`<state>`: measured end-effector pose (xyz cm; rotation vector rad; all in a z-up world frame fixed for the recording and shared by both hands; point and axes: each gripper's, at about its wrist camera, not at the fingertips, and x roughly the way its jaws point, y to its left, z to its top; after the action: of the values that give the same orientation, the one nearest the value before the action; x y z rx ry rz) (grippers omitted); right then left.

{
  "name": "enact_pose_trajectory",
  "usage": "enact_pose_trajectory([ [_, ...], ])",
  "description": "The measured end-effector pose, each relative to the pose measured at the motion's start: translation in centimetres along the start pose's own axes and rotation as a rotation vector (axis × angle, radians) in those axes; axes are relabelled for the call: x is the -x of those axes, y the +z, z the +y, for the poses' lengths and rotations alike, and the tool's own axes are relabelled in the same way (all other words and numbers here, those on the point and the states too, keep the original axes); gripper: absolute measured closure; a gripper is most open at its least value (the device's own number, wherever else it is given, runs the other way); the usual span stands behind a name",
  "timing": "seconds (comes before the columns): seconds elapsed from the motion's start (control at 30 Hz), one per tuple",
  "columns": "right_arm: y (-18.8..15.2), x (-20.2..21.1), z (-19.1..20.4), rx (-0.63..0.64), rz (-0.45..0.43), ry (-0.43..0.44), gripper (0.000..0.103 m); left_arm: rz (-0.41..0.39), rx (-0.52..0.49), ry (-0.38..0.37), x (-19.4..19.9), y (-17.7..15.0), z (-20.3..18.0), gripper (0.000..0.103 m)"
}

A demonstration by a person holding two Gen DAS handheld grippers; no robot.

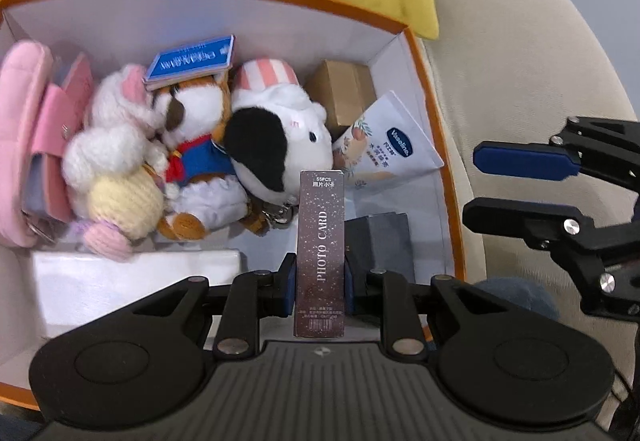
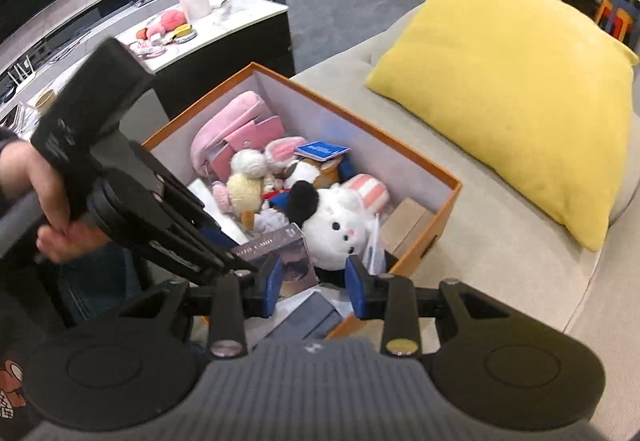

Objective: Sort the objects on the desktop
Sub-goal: 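Lower the long white box into the orange box and open the right tool, then lower the PHOTO CARD box into the orange box and open the left tool, then lift both tools away from the orange box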

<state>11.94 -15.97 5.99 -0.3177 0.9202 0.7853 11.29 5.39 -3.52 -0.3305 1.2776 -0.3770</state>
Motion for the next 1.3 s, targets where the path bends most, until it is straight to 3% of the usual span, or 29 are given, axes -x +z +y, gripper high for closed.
enact_pose_trajectory([
  [0.27, -0.9, -1.8, -0.2, -0.012, 0.035, -0.092, 0.066, 0.016, 0.054, 0.001, -2.1, -0.7, 0.0, 0.076],
  [0.87, -3.3, -1.9, 0.7, -0.137, 0.004, -0.121, 0.061, 0.017, 0.085, -0.064, -1.7, -2.5, 2.0, 0.064],
  [1.0, -3.6, -1.3, 1.3, -0.191, -0.018, -0.143, 0.059, -0.042, 0.037, -0.045, 0.5, -2.7, 0.4, 0.054],
  [1.3, -4.0, 0.5, 3.2, -0.284, -0.121, -0.233, 0.052, -0.255, -0.099, 0.049, 6.3, -4.0, -1.7, 0.053],
])
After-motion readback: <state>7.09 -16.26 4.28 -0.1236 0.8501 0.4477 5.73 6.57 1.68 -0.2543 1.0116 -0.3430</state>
